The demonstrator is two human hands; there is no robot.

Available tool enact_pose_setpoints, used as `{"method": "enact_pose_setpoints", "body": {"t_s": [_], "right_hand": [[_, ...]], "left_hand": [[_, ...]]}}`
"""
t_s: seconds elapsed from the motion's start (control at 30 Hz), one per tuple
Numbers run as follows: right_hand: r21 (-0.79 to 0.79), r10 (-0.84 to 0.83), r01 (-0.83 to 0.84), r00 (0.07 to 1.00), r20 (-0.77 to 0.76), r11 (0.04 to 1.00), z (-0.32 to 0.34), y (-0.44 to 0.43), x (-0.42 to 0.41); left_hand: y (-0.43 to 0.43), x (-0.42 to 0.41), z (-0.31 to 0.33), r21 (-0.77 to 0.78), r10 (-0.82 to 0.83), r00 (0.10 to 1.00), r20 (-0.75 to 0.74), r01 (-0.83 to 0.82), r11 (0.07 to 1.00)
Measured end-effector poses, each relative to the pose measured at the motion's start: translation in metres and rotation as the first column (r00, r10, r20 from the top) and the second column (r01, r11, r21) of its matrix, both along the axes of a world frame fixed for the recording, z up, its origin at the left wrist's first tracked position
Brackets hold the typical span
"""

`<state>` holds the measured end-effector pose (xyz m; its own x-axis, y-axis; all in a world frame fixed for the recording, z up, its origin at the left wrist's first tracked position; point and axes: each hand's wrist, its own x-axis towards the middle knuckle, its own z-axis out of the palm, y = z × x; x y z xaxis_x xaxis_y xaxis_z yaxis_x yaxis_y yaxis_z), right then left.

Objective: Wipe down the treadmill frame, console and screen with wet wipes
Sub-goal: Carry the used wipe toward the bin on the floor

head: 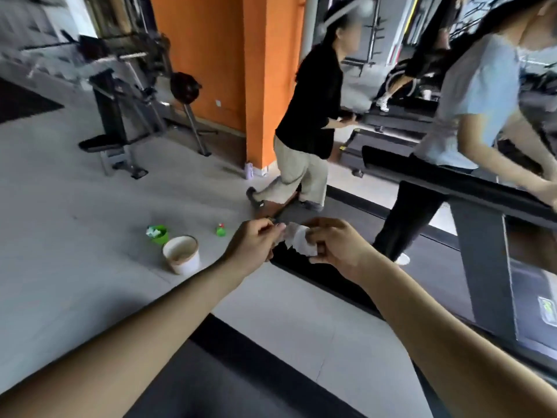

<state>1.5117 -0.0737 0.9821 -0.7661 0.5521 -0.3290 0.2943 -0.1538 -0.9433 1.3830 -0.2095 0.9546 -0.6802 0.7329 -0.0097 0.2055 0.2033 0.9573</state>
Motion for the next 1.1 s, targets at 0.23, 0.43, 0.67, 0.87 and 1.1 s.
{"method": "enact_pose_setpoints", "body": {"t_s": [0.23, 0.43, 0.67, 0.87, 1.1], "right_hand": [[-0.013, 0.147, -0.146, 0.987, 0.064, 0.989, -0.036, -0.062, -0.166], [-0.075, 0.114, -0.104, 0.984, 0.138, 0.992, -0.066, -0.117, -0.308], [-0.237, 0.106, -0.067, 0.982, 0.157, 0.969, -0.1, -0.128, -0.414], [-0.111, 0.128, -0.104, 0.963, 0.236, 0.988, -0.148, -0.114, -0.512], [0.036, 0.054, -0.074, 0.924, 0.378, 0.997, -0.218, -0.081, -0.631]], "left_hand": [[-0.085, -0.145, -0.043, -0.105, 0.184, 0.974, 0.129, -0.171, 0.98], [-0.158, -0.278, -0.055, -0.184, 0.309, 0.934, 0.178, -0.277, 0.943], [-0.186, -0.383, -0.078, -0.243, 0.403, 0.882, 0.244, -0.347, 0.906], [-0.173, -0.479, -0.115, -0.284, 0.428, 0.863, 0.267, -0.354, 0.891], [-0.13, -0.611, -0.166, -0.373, 0.417, 0.86, 0.295, -0.298, 0.879]]}}
